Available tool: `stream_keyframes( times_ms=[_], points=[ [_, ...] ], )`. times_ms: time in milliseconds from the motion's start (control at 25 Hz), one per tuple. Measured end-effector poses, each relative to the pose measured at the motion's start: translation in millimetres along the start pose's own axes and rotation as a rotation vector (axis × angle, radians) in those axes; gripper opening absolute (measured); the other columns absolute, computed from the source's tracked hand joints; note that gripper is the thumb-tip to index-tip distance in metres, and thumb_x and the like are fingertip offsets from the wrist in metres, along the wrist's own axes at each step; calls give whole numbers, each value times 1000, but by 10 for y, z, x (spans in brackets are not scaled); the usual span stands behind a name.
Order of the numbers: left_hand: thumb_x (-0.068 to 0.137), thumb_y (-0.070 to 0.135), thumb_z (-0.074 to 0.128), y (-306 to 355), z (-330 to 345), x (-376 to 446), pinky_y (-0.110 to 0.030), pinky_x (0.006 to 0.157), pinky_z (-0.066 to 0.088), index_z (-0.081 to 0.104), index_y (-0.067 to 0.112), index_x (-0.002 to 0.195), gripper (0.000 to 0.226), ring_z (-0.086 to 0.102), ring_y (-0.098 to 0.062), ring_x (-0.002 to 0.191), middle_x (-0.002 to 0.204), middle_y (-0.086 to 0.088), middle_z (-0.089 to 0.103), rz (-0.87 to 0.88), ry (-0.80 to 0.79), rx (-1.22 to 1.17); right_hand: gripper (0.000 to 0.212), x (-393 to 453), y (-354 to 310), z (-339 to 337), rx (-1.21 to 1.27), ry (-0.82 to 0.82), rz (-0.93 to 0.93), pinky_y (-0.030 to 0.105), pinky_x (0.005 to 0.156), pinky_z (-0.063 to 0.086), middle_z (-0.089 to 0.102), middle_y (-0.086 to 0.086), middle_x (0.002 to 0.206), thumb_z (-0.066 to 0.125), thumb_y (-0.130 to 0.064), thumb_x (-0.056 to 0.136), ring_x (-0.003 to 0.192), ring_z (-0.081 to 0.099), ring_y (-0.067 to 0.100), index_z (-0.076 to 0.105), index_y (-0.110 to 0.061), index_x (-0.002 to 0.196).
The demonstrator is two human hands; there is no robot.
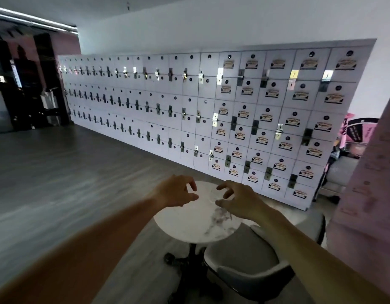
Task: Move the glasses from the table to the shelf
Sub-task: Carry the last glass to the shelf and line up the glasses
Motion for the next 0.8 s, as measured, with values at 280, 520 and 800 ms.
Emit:
stream_keyframes(
  times_ms=[280,520,800],
  points=[
    [82,42,70,-245,457,1267,-24,59,45,61,36,91,14,66,0,49,66,9,75,6,-73,5,41,1064,850,-85,-1,-12,74,17,58,41,63,-9,99,74,-42,81,80,60,3,60,-34,119],
    [85,35,72,-272,653,2634,-23,58,46,64,27,98,17,67,-3,49,67,6,74,29,-80,-7,40,2244,1556,-342,-22,-15,77,21,66,46,65,-5,95,74,-41,81,82,60,6,62,-31,118],
    [84,36,73,-758,1202,3566,-24,68,53,63,31,96,17,68,-3,51,67,7,75,-58,-138,-30,36,3191,2278,-41,-16,-101,105,16,61,38,61,-6,101,74,-40,82,86,58,8,62,-31,115]
  ],
)
Point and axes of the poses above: each hand's wrist, its own x-axis towards the middle knuckle, its own z-axis out of the palm, y = z × x, the point moved 9 cm from there along x, towards the middle knuckle
